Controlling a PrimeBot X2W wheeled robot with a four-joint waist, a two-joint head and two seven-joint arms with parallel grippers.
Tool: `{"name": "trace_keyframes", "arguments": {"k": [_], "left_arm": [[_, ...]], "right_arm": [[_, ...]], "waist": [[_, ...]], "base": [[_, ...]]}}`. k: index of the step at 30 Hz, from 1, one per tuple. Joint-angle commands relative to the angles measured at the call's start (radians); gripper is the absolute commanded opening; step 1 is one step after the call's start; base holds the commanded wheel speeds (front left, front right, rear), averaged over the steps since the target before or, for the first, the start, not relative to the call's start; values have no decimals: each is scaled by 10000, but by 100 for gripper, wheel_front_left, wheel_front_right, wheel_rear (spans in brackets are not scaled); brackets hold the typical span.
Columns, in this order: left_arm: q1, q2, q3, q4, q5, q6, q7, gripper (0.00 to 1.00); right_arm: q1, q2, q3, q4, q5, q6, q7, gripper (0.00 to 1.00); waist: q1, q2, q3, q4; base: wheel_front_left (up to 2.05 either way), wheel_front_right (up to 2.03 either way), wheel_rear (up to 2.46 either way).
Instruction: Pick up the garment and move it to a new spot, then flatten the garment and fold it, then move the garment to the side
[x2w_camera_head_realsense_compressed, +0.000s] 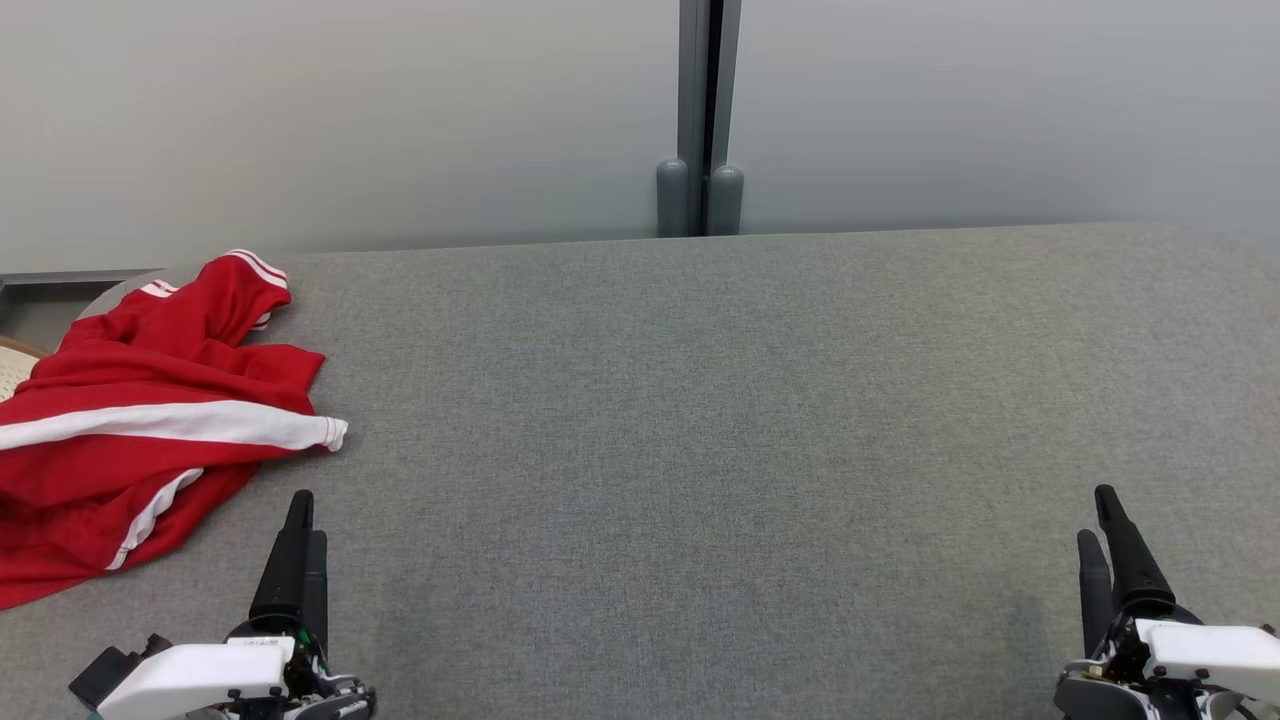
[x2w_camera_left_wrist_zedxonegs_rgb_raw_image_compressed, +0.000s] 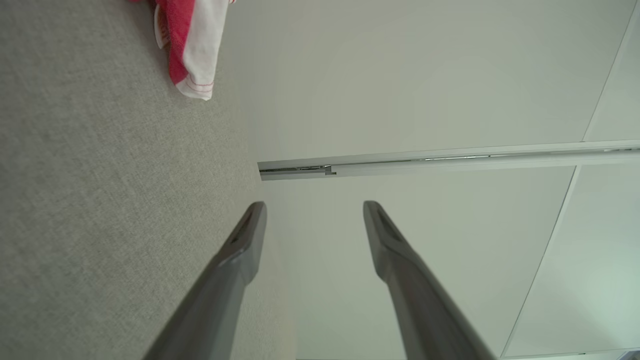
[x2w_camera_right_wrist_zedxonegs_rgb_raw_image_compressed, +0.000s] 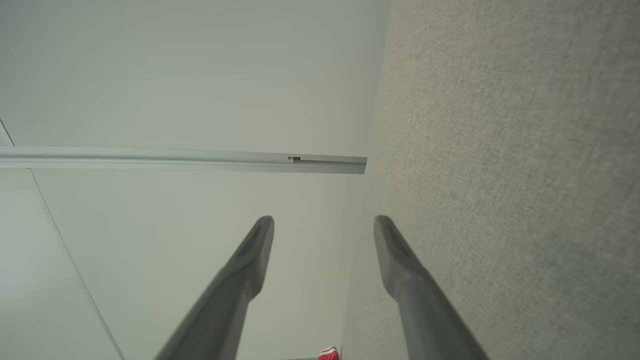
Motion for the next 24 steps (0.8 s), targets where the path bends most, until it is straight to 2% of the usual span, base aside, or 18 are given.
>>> {"name": "trace_keyframes", "arguments": {"k": [1, 7, 17, 24], "left_arm": [[-203, 115, -59, -285, 402, -4, -151, 100], [-171, 125, -160, -421, 1415, -5, -375, 100], [-41, 145, -328, -656, 3954, -3, -787, 100], [115, 153, -711, -1064, 5791, 177, -1054, 100]], "right_arm": [[-196, -121, -16, -212, -612, 2, -165, 100], [-157, -62, -29, -455, -1817, 2, -390, 100], [-20, -222, 581, -729, -4253, 2, -804, 100], [110, -389, 1044, -893, -5686, 2, -1071, 100]], "waist": [[0, 0, 2, -4], [0, 0, 7, -17], [0, 0, -24, -38], [0, 0, -68, -54]], "base": [[0, 0, 0], [0, 0, 0], [0, 0, 0], [0, 0, 0]]}}
